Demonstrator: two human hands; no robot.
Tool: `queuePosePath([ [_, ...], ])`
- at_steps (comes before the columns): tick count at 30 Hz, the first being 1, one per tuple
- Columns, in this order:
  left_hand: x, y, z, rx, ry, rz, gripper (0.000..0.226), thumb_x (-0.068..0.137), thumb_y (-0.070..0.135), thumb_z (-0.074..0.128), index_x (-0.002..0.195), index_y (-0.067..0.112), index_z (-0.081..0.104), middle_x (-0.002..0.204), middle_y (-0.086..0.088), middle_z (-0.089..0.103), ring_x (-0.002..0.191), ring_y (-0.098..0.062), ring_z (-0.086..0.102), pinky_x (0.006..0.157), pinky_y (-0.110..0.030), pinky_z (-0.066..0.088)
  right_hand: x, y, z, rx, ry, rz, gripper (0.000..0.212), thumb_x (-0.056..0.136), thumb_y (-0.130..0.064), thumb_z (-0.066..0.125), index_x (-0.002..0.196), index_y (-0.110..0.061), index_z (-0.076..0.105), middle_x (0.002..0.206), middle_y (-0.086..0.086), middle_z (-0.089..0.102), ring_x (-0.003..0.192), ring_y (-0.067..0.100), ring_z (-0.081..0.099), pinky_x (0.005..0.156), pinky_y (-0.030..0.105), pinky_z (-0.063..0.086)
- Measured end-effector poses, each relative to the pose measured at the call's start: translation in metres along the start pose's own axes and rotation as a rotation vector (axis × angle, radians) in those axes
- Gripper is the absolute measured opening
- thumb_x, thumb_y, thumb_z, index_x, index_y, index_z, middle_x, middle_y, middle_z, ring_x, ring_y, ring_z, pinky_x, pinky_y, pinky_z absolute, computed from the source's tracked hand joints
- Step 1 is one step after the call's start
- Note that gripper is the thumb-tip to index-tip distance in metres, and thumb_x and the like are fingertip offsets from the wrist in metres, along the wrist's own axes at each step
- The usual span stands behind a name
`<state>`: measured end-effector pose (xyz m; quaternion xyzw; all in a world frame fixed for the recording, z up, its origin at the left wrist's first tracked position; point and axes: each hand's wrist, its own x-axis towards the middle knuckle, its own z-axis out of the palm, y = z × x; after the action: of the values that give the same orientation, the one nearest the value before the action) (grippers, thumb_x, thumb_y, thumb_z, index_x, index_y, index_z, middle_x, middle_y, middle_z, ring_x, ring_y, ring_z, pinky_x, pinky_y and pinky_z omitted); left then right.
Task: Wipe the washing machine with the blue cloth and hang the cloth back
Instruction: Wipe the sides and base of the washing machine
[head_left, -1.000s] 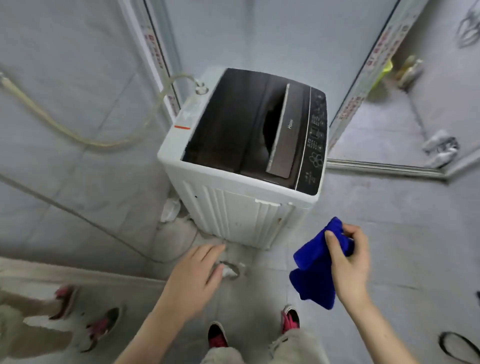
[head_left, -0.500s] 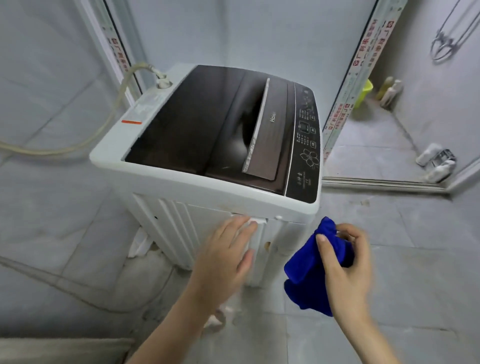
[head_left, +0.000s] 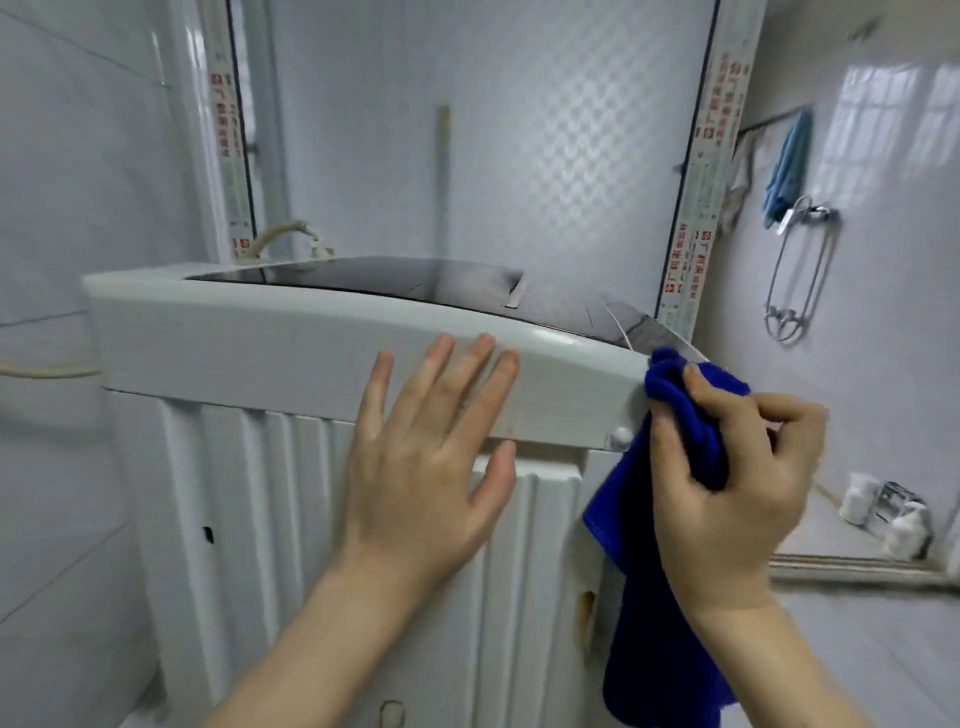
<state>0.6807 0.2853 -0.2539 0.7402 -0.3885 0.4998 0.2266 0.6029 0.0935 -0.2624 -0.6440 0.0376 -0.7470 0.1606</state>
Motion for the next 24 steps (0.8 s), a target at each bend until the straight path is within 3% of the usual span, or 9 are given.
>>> queuePosePath([
  [2,-0.001,0.002,-0.002,0.0,-0.005,0.008,0.058,0.092,0.035,0.046,0.146,0.015,0.046,0.154,-0.004,0.041,0.145,-0.026,0.034,0.12,-0.054,0.018,-0.001,0.003,-0.004,-0.016,-0.033,-0.048,0.026,0.087,-0.018,0.07,0.111,-0.011,0.07,0.097,0.005,0.046,0.086,0.025,0.048,0.087,0.026,0.041],
  [4,-0.004,0.001,-0.005,0.006,-0.047,0.01,0.061,0.092,0.037,0.044,0.149,0.016,0.043,0.157,-0.003,0.037,0.147,-0.025,0.03,0.12,-0.053,0.017,-0.003,0.007,-0.007,-0.064,-0.067,-0.125,0.026,0.087,-0.015,0.069,0.112,-0.01,0.071,0.094,0.01,0.049,0.084,0.026,0.047,0.085,0.019,0.033],
  [8,-0.004,-0.009,-0.018,-0.028,-0.165,0.042,0.066,0.091,0.044,0.042,0.153,0.021,0.035,0.161,0.003,0.027,0.15,-0.018,0.022,0.122,-0.047,0.013,-0.009,0.014,-0.017,-0.114,-0.108,-0.267,0.022,0.089,-0.012,0.07,0.109,-0.004,0.073,0.086,0.015,0.053,0.081,0.03,0.049,0.076,0.032,0.041],
  [13,0.009,-0.061,-0.044,0.022,-0.08,-0.009,0.082,0.08,0.059,0.051,0.151,0.021,0.037,0.16,-0.001,0.03,0.147,-0.024,0.028,0.121,-0.043,0.011,0.007,-0.01,-0.003,-0.067,-0.075,-0.01,0.022,0.086,-0.025,0.069,0.105,-0.013,0.073,0.092,0.006,0.057,0.085,0.023,0.05,0.083,0.016,0.035],
  [17,0.013,-0.103,-0.048,0.071,-0.162,-0.048,0.099,0.069,0.074,0.049,0.153,0.029,0.029,0.16,0.002,0.028,0.149,-0.022,0.023,0.121,-0.041,0.007,0.01,-0.02,0.014,-0.118,0.09,-0.026,0.023,0.082,-0.031,0.077,0.097,-0.014,0.075,0.09,0.004,0.063,0.083,0.023,0.052,0.079,0.025,0.042],
  [21,0.009,-0.109,-0.046,0.027,-0.232,-0.023,0.108,0.064,0.075,0.051,0.157,0.034,0.014,0.164,0.01,0.014,0.152,-0.016,0.009,0.12,-0.05,0.011,0.004,-0.015,0.011,-0.116,0.124,0.018,0.021,0.081,-0.024,0.08,0.097,-0.011,0.076,0.089,0.009,0.064,0.084,0.027,0.05,0.077,0.044,0.047],
  [24,0.006,-0.109,-0.046,-0.004,-0.246,-0.035,0.114,0.061,0.073,0.055,0.158,0.03,0.012,0.165,0.011,0.009,0.153,-0.013,0.001,0.121,-0.051,0.007,0.004,-0.023,0.018,-0.097,0.178,0.11,0.017,0.082,-0.022,0.078,0.094,-0.01,0.075,0.087,0.007,0.062,0.086,0.027,0.048,0.076,0.047,0.047],
])
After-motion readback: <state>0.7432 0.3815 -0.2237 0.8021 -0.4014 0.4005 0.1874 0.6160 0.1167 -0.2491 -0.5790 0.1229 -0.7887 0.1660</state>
